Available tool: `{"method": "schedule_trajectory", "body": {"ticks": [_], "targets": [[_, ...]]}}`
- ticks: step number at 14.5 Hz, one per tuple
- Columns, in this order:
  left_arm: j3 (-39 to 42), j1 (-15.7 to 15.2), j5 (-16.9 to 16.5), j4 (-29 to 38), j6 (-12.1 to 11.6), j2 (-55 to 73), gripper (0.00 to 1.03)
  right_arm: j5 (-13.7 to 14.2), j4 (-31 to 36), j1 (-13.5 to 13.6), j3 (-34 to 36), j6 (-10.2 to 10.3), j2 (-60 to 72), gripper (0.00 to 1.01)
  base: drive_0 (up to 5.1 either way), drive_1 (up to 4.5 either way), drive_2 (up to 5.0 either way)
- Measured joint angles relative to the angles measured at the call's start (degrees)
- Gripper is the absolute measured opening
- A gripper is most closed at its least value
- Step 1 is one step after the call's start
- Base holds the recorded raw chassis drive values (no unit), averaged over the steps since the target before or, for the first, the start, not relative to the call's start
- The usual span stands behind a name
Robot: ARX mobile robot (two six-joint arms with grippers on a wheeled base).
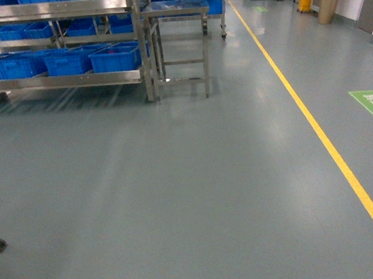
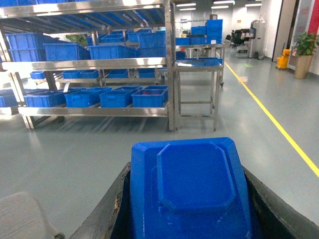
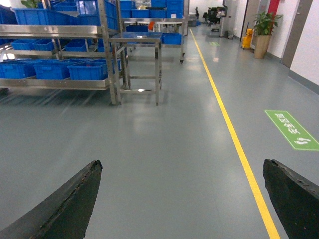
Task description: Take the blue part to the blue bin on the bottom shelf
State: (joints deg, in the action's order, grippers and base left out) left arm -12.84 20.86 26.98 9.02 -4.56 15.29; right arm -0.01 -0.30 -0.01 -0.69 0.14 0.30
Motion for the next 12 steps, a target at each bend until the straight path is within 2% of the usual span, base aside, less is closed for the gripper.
{"method": "schedule_trajectory", "body": {"ticks": [12], "targets": [[0.0,0.0,0.0,0.0,0.0,0.0,0.44,0.0,0.0,0.0,0.0,0.0,0.0,0.98,0.0,4.05,-4.2]]}}
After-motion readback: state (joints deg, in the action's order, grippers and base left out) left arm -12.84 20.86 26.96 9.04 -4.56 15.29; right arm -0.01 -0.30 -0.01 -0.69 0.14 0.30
